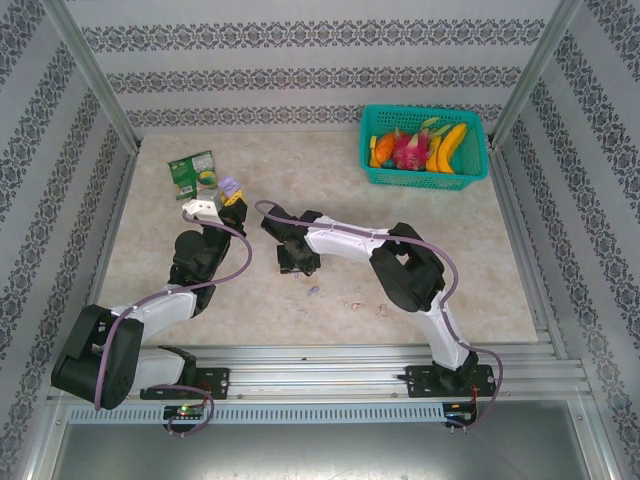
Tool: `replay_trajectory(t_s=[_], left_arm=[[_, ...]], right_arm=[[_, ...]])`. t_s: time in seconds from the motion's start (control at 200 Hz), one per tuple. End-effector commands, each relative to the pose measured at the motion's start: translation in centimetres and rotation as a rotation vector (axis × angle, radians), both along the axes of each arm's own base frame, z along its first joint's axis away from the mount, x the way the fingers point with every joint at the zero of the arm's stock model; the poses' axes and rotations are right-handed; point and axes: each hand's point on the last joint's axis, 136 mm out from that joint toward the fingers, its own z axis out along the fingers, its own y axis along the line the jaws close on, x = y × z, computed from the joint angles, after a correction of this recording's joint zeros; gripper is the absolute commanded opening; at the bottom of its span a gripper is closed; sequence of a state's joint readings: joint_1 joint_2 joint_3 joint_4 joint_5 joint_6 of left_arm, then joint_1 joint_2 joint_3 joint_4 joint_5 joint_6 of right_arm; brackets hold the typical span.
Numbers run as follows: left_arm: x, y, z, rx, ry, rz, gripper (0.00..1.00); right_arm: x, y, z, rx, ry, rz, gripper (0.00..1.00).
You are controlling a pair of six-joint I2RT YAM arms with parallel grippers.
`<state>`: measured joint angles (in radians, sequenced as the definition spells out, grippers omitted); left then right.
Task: Insert wireless bluetooth earbuds into charging case
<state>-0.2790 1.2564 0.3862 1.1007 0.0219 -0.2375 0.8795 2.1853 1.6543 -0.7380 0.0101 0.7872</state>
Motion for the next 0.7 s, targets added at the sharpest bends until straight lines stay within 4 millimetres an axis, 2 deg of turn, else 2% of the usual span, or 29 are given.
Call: replay_trajectory(t_s=[0.0, 0.375, 0.694], left_arm=[[0.06, 0.45, 2.2, -0.034, -0.074, 0.01, 0.0], [0.08, 0.43, 2.15, -0.035, -0.072, 0.009, 0.0], [0.1, 0.41, 2.09, -0.038, -0.07, 0.007, 0.0]], right_arm=[[-0.21, 0.25, -1.0, -0.025, 0.008, 0.002, 0.42], [-0.85, 0.18, -1.32, -0.052, 0.008, 0.017, 0.34], [-0.78, 0.51, -0.78, -0.04, -0.001, 0.019, 0.29]])
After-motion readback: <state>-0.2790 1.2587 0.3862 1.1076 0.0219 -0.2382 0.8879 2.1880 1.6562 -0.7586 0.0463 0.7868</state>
